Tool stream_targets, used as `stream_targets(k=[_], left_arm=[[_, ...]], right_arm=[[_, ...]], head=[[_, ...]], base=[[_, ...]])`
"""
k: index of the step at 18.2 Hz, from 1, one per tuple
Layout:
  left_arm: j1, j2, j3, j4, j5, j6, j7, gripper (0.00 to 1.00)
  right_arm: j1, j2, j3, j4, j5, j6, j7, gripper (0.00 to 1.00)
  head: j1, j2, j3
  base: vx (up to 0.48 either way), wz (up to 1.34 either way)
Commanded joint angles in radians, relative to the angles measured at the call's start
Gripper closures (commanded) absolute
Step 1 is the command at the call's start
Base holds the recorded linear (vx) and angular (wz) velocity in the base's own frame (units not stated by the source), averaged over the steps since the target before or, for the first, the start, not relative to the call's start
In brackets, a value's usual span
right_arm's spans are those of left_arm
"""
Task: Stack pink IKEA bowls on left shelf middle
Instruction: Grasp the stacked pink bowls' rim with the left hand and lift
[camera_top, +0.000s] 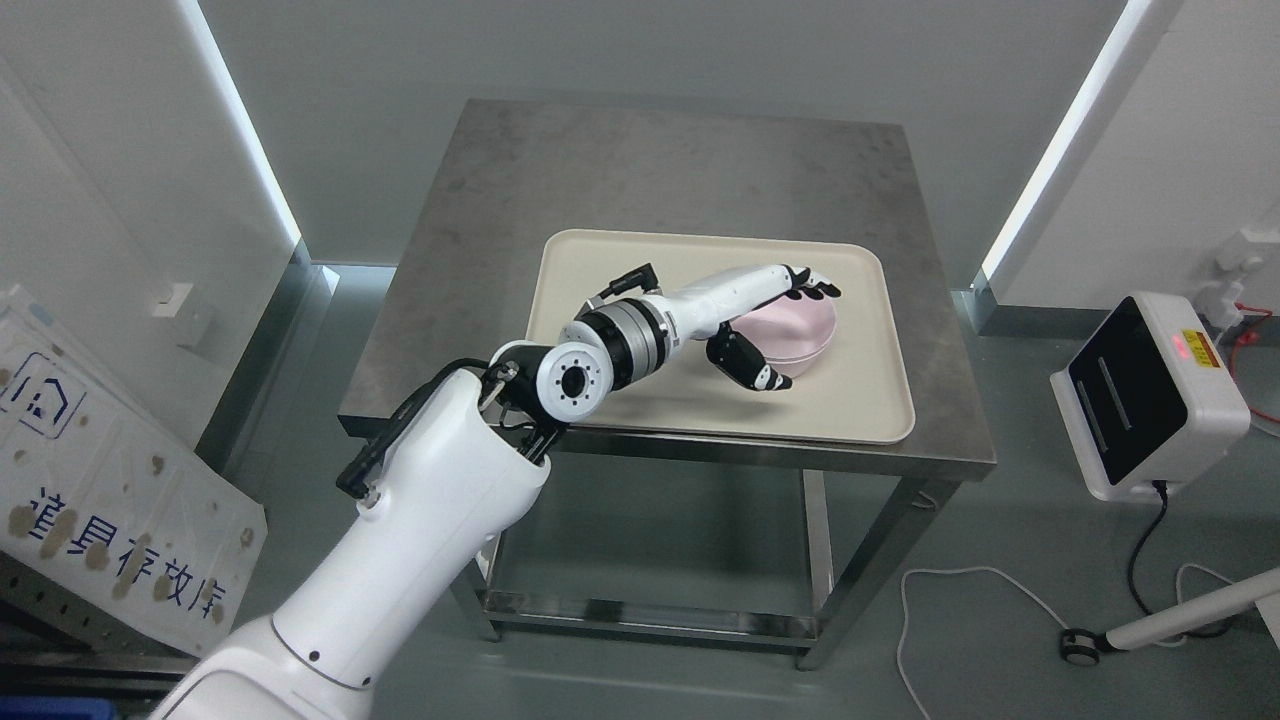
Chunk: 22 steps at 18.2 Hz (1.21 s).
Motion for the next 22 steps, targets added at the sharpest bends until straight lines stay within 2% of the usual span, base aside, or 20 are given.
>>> stream_targets(k=[1,4,12,17,20,22], left_arm=[[-0.039,0.017,-0.152,0.036,-0.081,0.020,-0.004,0.27],[-0.039,0.017,-0.176,0.082,-0.087,0.020,-0.004,0.29],[-0.043,0.017,-0.120,0.160,-0.107,0.011,0.007,0.46],[-0.043,0.017,-0.098,0.161,-0.107,-0.001,0.007,0.65],[-0.041,0.017,-0.061,0.172,-0.107,-0.071,0.007,0.83],[-0.041,0.017,-0.051,0.184,-0.108,-0.116,0.015,0.88]], right_arm=[[0.002,-0.017,-0.011,-0.034,0.000,0.000,0.000,0.00],[0.002,-0.017,-0.011,-0.034,0.000,0.000,0.000,0.00],[0.002,-0.017,-0.011,-0.034,0.000,0.000,0.000,0.00],[0.002,-0.017,-0.011,-0.034,0.000,0.000,0.000,0.00],[0.003,-0.017,-0.011,-0.034,0.000,0.000,0.000,0.00],[0.002,-0.017,-0.011,-0.034,0.000,0.000,0.000,0.00]], head=[[0.0000,0.000,0.000],[0.0000,0.000,0.000],[0.0000,0.000,0.000],[0.0000,0.000,0.000],[0.0000,0.000,0.000],[0.0000,0.000,0.000]], base=[[0.000,0.00],[0.000,0.00],[0.000,0.00],[0.000,0.00],[0.000,0.00],[0.000,0.00]])
